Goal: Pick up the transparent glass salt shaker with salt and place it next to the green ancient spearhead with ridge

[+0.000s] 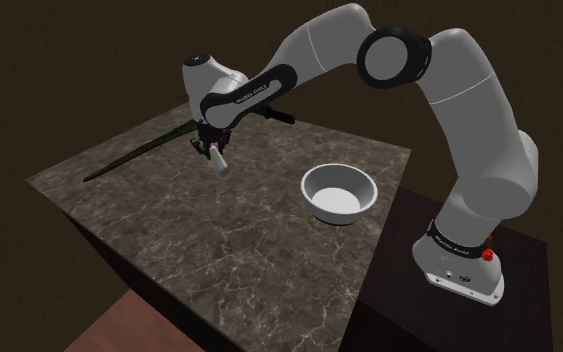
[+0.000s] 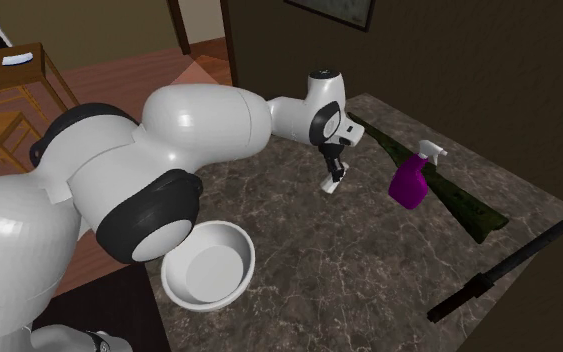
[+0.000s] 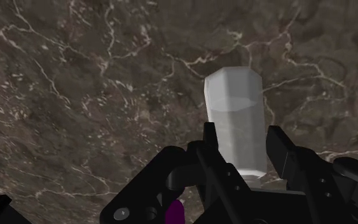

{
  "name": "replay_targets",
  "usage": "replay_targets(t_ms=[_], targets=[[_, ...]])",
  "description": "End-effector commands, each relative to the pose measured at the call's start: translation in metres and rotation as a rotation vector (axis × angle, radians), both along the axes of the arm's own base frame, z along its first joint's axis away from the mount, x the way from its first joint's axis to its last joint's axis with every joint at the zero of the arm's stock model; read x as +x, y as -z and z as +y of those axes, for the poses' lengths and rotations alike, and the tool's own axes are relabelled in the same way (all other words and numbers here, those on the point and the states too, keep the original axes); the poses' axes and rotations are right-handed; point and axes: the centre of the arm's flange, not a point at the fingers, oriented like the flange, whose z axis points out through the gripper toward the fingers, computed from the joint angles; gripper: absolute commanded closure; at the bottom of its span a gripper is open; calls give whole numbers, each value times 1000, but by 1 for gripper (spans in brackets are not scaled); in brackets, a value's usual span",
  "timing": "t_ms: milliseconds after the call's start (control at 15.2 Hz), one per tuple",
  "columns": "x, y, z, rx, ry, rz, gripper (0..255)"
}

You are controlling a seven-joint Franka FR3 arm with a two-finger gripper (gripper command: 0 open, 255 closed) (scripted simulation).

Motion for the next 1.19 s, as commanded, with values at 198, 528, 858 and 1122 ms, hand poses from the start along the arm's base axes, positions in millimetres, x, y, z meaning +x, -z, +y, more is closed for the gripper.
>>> replay_targets(t_ms=[198, 528, 858, 1122], targets=[[0, 0, 0, 0, 0, 0, 0], [0, 0, 0, 0, 0, 0, 0], [-10, -49, 4, 0, 0, 0, 0], [-10, -49, 4, 0, 0, 0, 0]])
